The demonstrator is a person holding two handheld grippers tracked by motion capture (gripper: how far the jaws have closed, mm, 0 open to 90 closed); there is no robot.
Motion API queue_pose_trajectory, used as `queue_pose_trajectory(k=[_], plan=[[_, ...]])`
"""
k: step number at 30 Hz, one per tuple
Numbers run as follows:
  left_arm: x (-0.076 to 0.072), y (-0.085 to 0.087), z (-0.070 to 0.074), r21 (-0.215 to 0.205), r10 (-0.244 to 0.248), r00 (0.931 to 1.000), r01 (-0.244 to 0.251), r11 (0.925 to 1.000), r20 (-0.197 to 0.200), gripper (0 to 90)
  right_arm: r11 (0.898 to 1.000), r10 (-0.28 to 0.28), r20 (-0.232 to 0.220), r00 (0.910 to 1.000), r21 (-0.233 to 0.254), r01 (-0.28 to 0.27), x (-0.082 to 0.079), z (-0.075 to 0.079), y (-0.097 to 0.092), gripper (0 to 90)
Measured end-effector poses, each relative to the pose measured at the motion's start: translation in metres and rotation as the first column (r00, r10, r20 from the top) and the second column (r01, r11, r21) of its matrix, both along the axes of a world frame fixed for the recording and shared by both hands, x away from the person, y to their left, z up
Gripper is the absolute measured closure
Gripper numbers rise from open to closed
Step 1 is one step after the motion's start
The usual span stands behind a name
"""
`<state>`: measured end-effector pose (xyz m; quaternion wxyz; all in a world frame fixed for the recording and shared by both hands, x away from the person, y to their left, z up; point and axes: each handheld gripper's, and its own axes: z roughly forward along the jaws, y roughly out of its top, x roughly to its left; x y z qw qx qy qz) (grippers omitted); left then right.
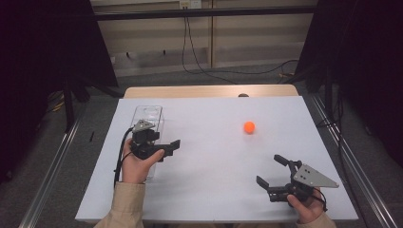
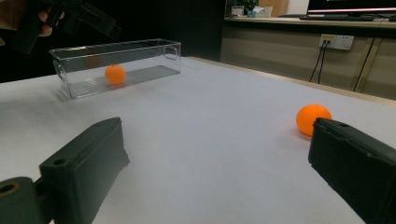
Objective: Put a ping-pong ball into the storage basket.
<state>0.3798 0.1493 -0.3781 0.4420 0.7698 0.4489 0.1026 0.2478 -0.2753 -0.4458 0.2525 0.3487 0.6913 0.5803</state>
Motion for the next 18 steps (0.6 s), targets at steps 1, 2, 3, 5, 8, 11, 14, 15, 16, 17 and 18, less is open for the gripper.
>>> queue_pose_trajectory(k=[1, 2, 3, 5, 8, 11, 14, 15, 16, 17, 18], plan=[[0.0, -0.001, 0.0, 0.001, -0.007, 1.0, 0.007, 1.0, 0.002, 11.0, 1.0, 0.0, 0.0, 1.0, 0.0, 0.0, 0.0, 0.0, 0.0, 3.2], [0.0, -0.002, -0.001, -0.003, -0.003, 1.0, 0.003, 1.0, 0.004, 10.9, 1.0, 0.0, 0.0, 1.0, 0.0, 0.0, 0.0, 0.0, 0.0, 3.2], [0.0, -0.003, -0.001, -0.001, -0.003, 1.0, 0.003, 1.0, 0.004, 10.9, 1.0, -0.001, 0.0, 1.0, 0.0, 0.001, 0.0, 0.0, 0.0, 3.2], [0.0, -0.005, -0.001, 0.002, -0.008, 1.0, 0.008, 1.0, 0.006, 10.5, 1.0, -0.001, 0.0, 1.0, 0.0, 0.001, 0.0, 0.0, 0.0, 3.2], [0.0, -0.009, -0.003, 0.003, -0.021, 0.9998, 0.021, 0.9998, 0.005, 10.5, 1.0, -0.001, 0.0, 1.0, 0.0, 0.001, 0.0, 0.0, 0.0, 3.2], [0.0, -0.012, -0.004, 0.004, -0.026, 0.9996, 0.026, 0.9997, 0.01, 10.5, 1.0, -0.003, -0.001, 1.0, -0.002, 0.003, 0.0, 0.0, 0.0, 3.2], [-0.001, -0.016, -0.005, -0.002, -0.028, 0.9996, 0.028, 0.9996, 0.008, 10.3, 1.0, -0.003, 0.0, 1.0, -0.002, 0.003, 0.0, 0.0, 0.0, 3.2], [0.0, -0.016, -0.005, 0.007, -0.038, 0.9992, 0.038, 0.9992, 0.01, 10.3, 1.0, -0.003, 0.0, 1.0, -0.002, 0.003, 0.0, 0.0, 0.0, 3.2], [0.0, -0.017, -0.005, 0.004, -0.039, 0.9992, 0.039, 0.9992, 0.008, 10.4, 1.0, -0.003, 0.0, 1.0, -0.001, 0.003, 0.0, 0.0, 0.0, 3.2], [0.0, -0.018, -0.006, 0.001, -0.038, 0.9992, 0.038, 0.9993, 0.011, 10.3, 1.0, -0.003, 0.0, 1.0, -0.001, 0.003, 0.0, 0.0, 0.0, 3.2], [-0.001, -0.019, -0.006, -0.001, -0.039, 0.9992, 0.039, 0.9992, 0.01, 10.0, 1.0, -0.003, -0.001, 1.0, -0.002, 0.003, 0.0, 0.0, 0.0, 3.2]])
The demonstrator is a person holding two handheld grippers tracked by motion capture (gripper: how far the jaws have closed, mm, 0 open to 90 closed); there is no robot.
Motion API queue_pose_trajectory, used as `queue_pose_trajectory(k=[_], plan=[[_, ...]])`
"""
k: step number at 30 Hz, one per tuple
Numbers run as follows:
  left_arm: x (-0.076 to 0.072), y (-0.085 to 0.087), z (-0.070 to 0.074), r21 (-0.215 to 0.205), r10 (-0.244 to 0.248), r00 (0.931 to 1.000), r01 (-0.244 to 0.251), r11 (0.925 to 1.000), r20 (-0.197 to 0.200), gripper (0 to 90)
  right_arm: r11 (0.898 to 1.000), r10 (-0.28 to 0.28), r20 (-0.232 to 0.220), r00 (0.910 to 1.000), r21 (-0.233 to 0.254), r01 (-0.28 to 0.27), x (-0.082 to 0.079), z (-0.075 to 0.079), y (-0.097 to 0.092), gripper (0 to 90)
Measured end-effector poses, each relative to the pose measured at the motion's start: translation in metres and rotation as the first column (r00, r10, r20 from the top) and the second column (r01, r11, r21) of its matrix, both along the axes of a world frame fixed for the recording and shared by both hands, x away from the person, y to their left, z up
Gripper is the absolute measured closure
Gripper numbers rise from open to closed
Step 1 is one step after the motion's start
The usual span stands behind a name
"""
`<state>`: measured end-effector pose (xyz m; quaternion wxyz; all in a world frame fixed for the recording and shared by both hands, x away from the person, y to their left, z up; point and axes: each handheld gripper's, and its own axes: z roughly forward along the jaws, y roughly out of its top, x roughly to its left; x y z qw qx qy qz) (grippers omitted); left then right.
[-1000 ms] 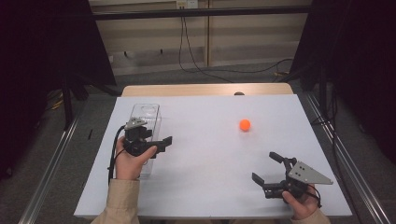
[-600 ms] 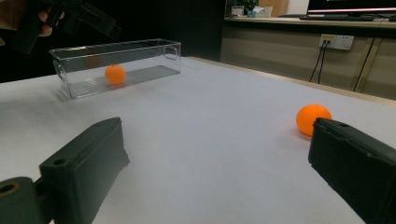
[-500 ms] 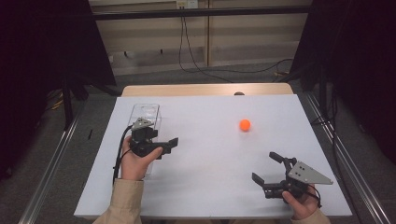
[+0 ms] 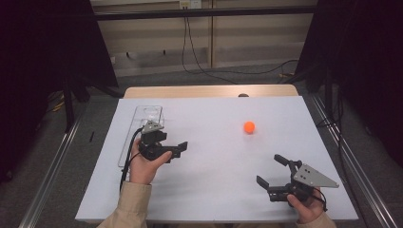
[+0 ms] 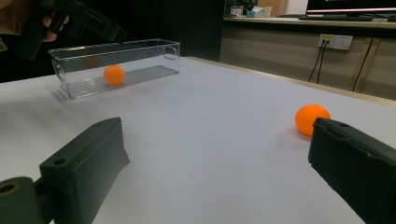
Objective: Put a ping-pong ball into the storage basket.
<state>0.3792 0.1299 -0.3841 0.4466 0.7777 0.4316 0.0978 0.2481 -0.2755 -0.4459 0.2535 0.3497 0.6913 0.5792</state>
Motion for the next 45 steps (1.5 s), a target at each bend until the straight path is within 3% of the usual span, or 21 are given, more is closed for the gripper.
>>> queue_pose_trajectory(k=[27, 45], plan=[[0.001, -0.027, -0.008, 0.016, -0.065, 0.9978, 0.064, 0.9978, 0.013, 8.7, 1.0, 0.001, -0.005, 1.0, -0.008, -0.001, 0.0, 0.0, 0.0, 2.7], [0.002, -0.04, -0.015, 0.021, -0.076, 0.9971, 0.075, 0.9969, 0.014, 8.2, 1.0, 0.0, -0.006, 1.0, -0.011, 0.0, 0.0, 0.0, 0.0, 2.3]])
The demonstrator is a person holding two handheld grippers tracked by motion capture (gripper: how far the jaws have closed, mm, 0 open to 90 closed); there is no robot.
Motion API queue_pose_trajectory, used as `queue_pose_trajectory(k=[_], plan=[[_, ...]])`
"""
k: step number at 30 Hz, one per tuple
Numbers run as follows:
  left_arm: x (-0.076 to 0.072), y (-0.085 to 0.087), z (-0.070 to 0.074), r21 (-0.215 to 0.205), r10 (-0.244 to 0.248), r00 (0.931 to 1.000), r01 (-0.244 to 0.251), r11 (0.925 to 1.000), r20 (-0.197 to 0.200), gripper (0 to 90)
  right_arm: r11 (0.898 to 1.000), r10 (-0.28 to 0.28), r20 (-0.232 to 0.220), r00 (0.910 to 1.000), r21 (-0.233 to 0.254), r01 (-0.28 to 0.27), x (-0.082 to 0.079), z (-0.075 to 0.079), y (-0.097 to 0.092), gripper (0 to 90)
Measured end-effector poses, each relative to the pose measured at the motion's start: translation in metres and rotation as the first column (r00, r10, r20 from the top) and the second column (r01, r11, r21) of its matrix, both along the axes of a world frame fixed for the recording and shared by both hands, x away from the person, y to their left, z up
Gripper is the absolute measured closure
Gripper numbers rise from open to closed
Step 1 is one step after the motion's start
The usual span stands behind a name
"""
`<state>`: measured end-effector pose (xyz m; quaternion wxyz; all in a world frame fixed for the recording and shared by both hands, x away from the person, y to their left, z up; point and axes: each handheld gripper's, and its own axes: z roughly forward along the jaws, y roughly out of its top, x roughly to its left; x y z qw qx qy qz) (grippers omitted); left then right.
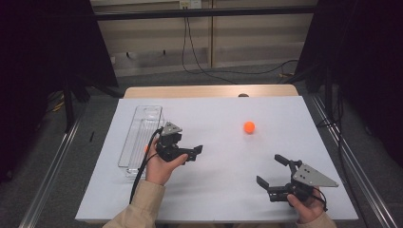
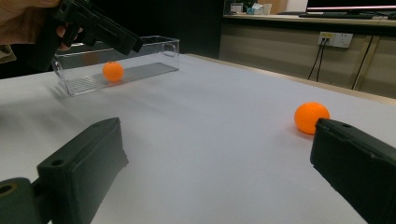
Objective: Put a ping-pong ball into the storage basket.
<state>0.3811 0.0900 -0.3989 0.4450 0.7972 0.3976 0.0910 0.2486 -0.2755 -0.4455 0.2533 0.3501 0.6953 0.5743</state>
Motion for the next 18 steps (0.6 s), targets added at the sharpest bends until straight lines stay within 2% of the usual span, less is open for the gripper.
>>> queue_pose_trajectory(k=[18], plan=[[0.0009, -0.0069, -0.0033, 0.006, -0.017, 0.9999, 0.017, 0.9998, 0.001, 7.6, 1.0, -0.008, 0.007, 0.9999, 0.003, 0.008, 0.0004, 0.0002, -0.0004, 2.1]])
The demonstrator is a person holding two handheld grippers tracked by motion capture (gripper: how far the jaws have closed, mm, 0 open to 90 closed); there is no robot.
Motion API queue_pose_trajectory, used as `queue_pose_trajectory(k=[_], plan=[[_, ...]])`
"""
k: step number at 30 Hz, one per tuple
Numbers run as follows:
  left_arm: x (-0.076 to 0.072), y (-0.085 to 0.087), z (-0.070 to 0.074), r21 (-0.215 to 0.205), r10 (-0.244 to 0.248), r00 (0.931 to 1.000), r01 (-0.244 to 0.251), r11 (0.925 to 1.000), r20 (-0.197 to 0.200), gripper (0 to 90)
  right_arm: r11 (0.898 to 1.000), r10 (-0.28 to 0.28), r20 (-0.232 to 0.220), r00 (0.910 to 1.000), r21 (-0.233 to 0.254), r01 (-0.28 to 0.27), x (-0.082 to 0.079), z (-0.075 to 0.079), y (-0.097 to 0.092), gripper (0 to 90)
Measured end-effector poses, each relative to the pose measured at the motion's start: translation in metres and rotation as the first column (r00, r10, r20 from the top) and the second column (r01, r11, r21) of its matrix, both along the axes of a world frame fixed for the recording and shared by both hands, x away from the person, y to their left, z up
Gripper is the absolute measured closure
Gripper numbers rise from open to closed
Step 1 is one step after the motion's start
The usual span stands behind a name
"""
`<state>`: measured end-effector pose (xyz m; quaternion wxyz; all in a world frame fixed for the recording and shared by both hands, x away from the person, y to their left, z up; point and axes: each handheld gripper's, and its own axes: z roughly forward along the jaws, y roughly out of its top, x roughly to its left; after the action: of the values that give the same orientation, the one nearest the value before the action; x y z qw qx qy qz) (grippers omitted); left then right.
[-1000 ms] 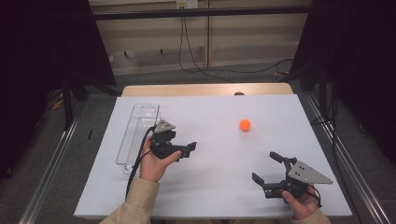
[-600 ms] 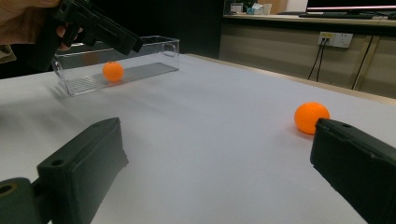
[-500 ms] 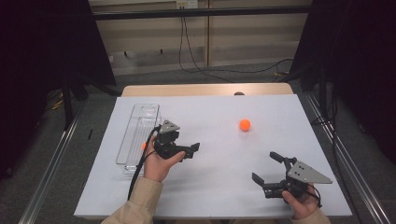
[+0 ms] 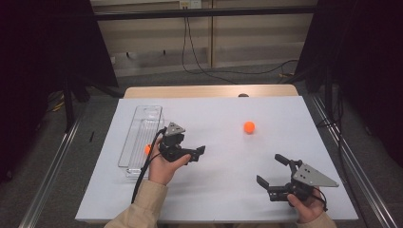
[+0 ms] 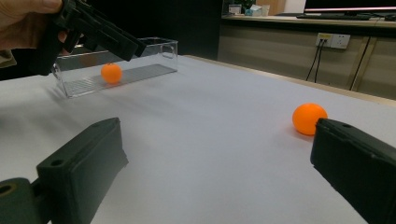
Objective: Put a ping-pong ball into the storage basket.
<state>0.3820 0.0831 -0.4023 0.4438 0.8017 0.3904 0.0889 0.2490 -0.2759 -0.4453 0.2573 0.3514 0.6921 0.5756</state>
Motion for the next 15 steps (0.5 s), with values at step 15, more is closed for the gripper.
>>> queue_pose_trajectory(k=[15], plan=[[0.0002, -0.007, -0.0008, 0.004, -0.015, 0.9999, 0.015, 0.9999, 0.002, 7.5, 1.0, -0.007, -0.001, 1.0, 0.007, 0.007, -0.0002, -0.0003, -0.0006, 2.1]])
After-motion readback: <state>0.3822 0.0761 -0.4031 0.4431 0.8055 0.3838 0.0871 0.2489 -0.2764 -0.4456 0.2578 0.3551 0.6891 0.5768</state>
